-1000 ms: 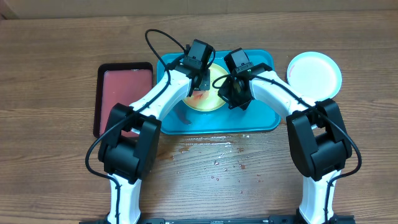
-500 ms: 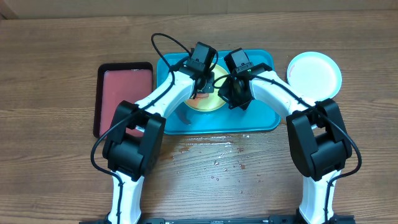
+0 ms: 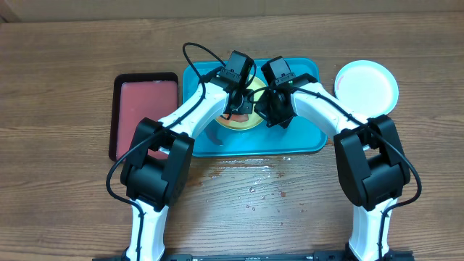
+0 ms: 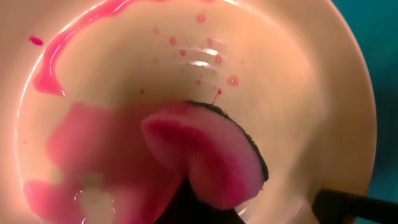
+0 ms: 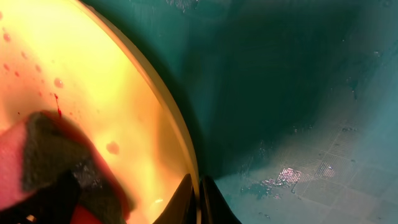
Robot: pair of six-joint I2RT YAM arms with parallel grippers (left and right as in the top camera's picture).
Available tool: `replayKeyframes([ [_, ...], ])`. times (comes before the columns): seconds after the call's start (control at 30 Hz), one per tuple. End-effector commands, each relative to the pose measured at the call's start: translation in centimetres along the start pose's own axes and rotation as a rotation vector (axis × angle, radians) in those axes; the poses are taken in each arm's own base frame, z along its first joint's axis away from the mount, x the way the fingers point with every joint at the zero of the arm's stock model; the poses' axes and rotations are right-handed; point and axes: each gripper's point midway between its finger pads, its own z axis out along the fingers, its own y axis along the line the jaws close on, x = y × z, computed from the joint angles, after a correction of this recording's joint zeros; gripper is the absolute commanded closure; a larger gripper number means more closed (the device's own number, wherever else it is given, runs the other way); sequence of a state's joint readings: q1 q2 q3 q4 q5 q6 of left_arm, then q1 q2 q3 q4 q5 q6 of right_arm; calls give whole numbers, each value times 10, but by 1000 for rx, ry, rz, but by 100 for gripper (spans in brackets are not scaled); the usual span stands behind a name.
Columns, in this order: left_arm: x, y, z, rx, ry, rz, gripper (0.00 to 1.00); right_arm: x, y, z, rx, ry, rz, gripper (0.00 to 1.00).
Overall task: Clean dirty plates on tray and stack at the side
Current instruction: 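Scrub the yellow plate with the sponge while right gripper holds rim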
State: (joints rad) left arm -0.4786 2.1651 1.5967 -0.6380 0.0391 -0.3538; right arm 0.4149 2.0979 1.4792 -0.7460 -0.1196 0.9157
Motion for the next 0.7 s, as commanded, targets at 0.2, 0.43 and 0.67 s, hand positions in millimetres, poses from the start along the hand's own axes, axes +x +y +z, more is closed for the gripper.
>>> replayKeyframes([
  [0.2, -9, -4, 18, 5, -47, 57, 96, 2, 4, -1, -9, -2, -16, 96],
  [0.43, -20, -5, 32, 31, -89, 16, 96, 4, 4, -1, -10, 7, -37, 96],
  [0.67, -34, 19, 32, 7, -123, -42, 96, 4, 4, -1, -11, 7, -37, 96],
])
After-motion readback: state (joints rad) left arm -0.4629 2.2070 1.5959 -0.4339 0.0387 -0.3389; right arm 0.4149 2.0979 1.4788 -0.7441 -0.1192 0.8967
